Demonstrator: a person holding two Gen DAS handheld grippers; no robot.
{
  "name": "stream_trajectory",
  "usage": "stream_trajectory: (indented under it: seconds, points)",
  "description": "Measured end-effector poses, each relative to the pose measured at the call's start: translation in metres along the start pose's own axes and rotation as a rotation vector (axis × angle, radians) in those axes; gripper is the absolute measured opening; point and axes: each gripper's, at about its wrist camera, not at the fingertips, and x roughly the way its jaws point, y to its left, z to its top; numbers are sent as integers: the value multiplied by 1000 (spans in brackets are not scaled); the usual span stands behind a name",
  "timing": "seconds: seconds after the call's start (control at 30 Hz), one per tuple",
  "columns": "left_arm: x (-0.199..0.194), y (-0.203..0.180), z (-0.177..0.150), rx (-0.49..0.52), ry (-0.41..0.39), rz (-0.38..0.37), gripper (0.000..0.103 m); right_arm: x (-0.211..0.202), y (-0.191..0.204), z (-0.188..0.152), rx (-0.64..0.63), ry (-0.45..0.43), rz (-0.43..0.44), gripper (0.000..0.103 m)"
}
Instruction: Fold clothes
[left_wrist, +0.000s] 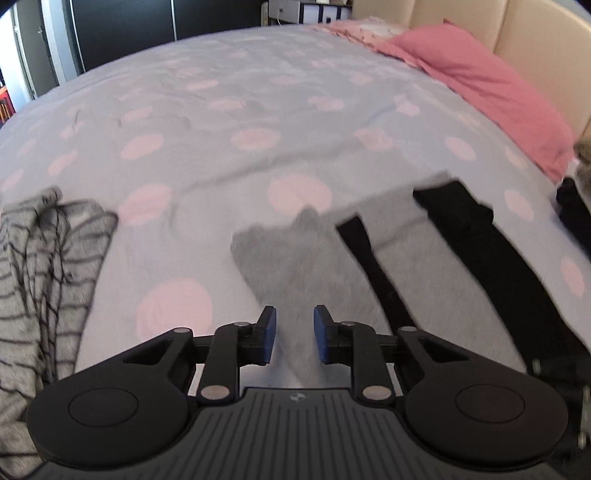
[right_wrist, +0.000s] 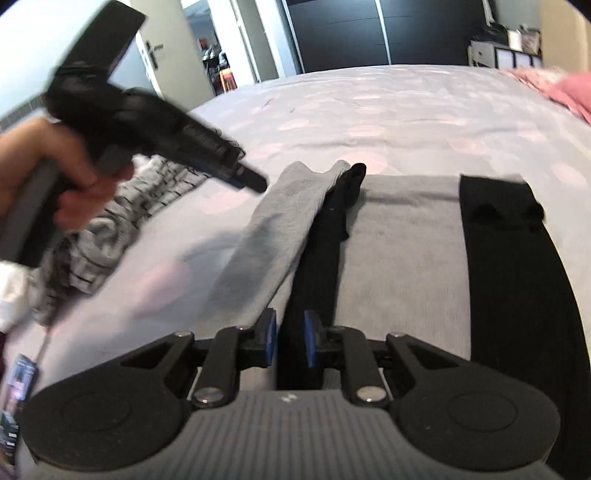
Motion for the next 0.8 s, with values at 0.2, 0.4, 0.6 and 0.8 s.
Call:
stream_trajectory:
  seconds: [0.2, 0.4, 0.6, 0.8]
  points:
    - [14, 1, -13, -4, 24, -55, 20, 26, 1, 14, -19, 23, 5, 20]
    - [28, 8, -17, -38, 33, -82, 20, 36, 4, 25, -21, 28, -25, 6]
    - [31, 15, -18, -78, 12, -102, 20, 8, 6, 20, 62, -55, -138, 3]
    - [25, 16, -13, -95, -19, -102, 20, 16, 3, 14, 63, 32, -186, 6]
